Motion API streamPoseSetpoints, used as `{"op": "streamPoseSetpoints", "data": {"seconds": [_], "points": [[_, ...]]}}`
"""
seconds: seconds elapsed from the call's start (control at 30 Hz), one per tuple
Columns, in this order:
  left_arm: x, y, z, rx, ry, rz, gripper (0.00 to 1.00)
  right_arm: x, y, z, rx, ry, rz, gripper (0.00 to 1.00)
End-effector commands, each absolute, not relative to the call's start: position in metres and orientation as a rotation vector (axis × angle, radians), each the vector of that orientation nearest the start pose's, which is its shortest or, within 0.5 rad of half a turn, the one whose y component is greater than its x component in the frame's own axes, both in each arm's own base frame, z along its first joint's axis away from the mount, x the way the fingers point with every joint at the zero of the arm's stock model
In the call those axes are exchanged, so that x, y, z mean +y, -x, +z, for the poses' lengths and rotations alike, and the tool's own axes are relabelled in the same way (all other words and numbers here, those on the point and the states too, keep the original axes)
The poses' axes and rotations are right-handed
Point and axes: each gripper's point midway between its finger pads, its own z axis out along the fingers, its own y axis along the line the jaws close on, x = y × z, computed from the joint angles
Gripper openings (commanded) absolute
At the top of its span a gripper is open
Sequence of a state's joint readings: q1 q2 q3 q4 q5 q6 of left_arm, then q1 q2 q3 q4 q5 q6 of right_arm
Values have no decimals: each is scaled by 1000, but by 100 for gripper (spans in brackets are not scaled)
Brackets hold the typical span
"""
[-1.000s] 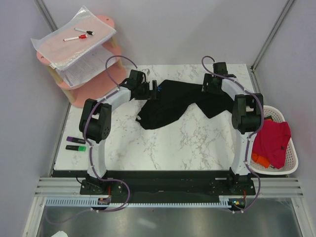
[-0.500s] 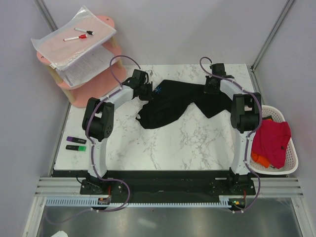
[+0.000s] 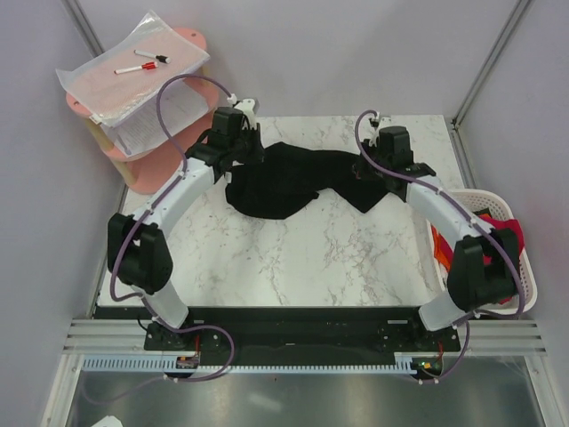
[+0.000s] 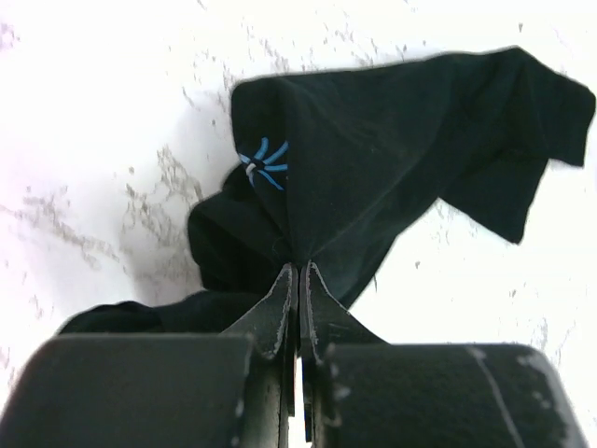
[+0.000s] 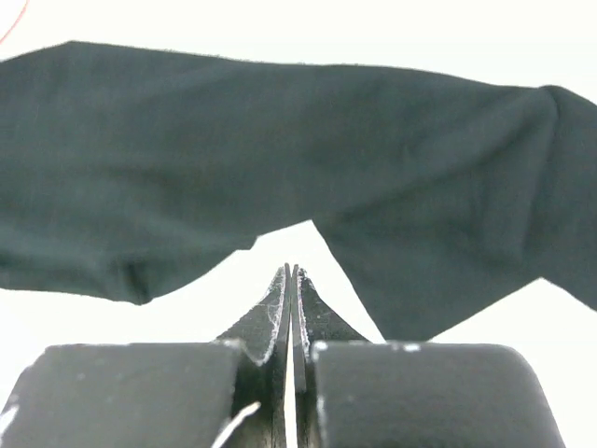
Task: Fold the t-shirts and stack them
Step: Flatten out the tshirt
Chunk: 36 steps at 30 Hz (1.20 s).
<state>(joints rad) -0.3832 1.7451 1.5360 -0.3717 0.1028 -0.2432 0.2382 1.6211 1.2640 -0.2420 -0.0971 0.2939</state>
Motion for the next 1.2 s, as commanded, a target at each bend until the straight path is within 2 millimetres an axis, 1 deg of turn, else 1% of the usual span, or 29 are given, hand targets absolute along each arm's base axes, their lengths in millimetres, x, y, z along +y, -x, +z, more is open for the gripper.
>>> {"op": "streamPoseSetpoints", "data": {"seconds": [0.0,0.07,0.1,0.13,0.2,0.23,0.3,0.33,0.37,0.4,0.43,0.47,0.5,0.53,0.57,0.6,0.63,0.67,0.7,0.73,0.77,0.8,0.83,0.87,0.9,0.93,1.03,1.1,1.17], "points": [[-205,-424,203,2195,-254,-419,2,142,-397,154,2228,-10,406,0],[-205,-403,182,2246,-275,-409,2,138,-385,155,2215,-21,395,1],[-202,-396,180,2247,-269,-394,2,131,-377,141,2243,-43,370,10],[-202,-381,161,2294,-278,-386,2,129,-376,140,2235,-48,355,28],[-200,-367,148,2329,-257,-384,2,122,-380,133,2233,-63,310,44],[-199,-352,128,2376,-267,-367,2,125,-385,128,2235,-57,310,56],[-194,-343,113,2414,-232,-334,2,134,-399,131,2209,-35,345,67],[-193,-333,97,2457,-236,-325,2,141,-407,119,2229,-27,372,73],[-192,-329,91,2478,-216,-327,2,145,-414,116,2228,-21,387,75],[-191,-324,84,2498,-206,-325,2,153,-429,126,2198,-14,410,76],[-189,-316,72,2534,-196,-317,2,157,-440,108,2224,-27,410,80],[-188,-312,65,2553,-192,-311,2,162,-458,120,2191,-33,420,80],[-188,-309,60,2567,-184,-305,2,164,-468,117,2197,-45,421,80],[-186,-303,53,2589,-171,-298,2,170,-475,95,2241,-44,433,80],[-186,-300,49,2600,-170,-295,2,177,-493,108,2208,-64,465,80],[-184,-295,43,2613,-170,-282,2,183,-500,105,2212,-64,489,80],[-184,-293,40,2616,-165,-280,2,193,-505,89,2244,-57,538,79],[-184,-292,38,2621,-167,-282,2,201,-518,100,2217,-70,581,79],[-183,-290,35,2628,-162,-273,2,207,-524,100,2215,-75,608,79],[-183,-290,33,2632,-158,-272,2,210,-527,79,2257,-93,615,78],[-182,-291,32,2633,-157,-267,2,216,-540,88,2238,-109,640,78],[-182,-292,32,2631,-154,-259,2,217,-540,63,2304,-125,636,77],[-183,-293,33,2627,-158,-262,2,221,-544,58,2319,-123,642,75],[-184,-295,34,2625,-162,-262,2,226,-552,64,2303,-121,659,73],[-184,-297,37,2616,-160,-254,2,227,-553,55,2321,-131,664,63],[-184,-300,38,2608,-164,-250,2,229,-555,56,2312,-131,671,55],[-184,-309,46,2582,-162,-228,2,232,-566,67,2271,-109,689,22],[-184,-315,50,2571,-162,-215,2,233,-572,84,2233,-94,690,0],[-184,-319,52,2564,-162,-202,2,235,-576,102,2187,-73,701,0]]}}
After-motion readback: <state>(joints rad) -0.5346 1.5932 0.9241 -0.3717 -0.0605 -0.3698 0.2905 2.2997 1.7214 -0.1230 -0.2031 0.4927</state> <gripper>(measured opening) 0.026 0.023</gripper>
